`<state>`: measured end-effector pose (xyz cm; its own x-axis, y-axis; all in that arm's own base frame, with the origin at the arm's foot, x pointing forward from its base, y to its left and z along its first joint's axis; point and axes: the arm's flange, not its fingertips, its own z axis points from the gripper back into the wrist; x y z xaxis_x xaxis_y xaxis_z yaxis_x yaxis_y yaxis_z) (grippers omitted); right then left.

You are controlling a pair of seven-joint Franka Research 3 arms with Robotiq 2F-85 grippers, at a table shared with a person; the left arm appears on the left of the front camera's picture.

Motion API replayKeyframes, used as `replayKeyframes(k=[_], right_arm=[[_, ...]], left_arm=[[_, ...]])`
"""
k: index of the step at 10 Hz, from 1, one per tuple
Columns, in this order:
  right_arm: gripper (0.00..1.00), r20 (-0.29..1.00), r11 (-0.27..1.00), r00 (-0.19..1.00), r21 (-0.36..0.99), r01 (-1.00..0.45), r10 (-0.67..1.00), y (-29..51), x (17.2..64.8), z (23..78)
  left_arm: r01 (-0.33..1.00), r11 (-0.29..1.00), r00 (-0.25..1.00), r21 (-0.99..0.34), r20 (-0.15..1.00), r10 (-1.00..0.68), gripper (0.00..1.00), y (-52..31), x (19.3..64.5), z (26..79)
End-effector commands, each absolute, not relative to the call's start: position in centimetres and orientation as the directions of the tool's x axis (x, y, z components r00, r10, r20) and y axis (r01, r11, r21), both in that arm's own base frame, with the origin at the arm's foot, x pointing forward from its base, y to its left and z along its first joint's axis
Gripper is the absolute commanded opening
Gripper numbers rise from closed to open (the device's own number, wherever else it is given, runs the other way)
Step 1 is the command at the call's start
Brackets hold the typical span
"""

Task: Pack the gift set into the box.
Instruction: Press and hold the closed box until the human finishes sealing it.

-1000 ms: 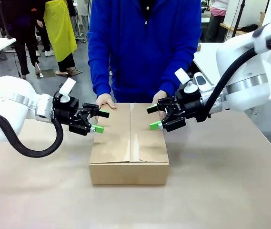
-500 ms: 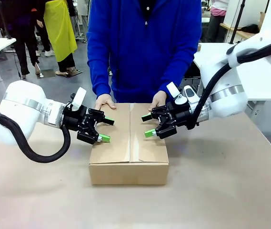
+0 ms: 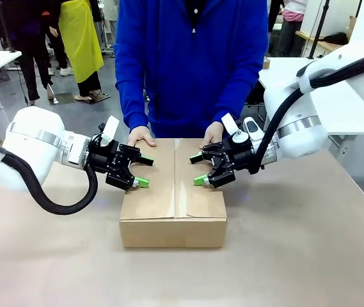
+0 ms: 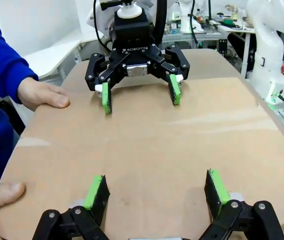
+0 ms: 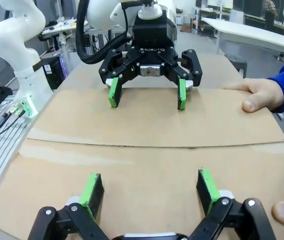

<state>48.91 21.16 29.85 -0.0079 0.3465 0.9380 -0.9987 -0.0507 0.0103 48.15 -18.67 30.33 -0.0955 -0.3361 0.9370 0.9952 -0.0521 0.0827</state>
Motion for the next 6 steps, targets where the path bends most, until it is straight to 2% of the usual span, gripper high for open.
replayKeyframes(k=[1,6], right_arm=[[1.0,0.94,-0.06,-0.013,0.009,-0.998,0.341,21.45,48.82,29.85],[1.0,0.94,-0.06,-0.013,0.009,-0.998,0.341,21.45,48.82,29.85]], left_arm=[[0.995,-0.062,-0.091,0.075,0.942,-0.323,1.0,-18.67,47.94,30.17],[0.995,-0.062,-0.091,0.075,0.942,-0.323,1.0,-18.67,47.94,30.17]])
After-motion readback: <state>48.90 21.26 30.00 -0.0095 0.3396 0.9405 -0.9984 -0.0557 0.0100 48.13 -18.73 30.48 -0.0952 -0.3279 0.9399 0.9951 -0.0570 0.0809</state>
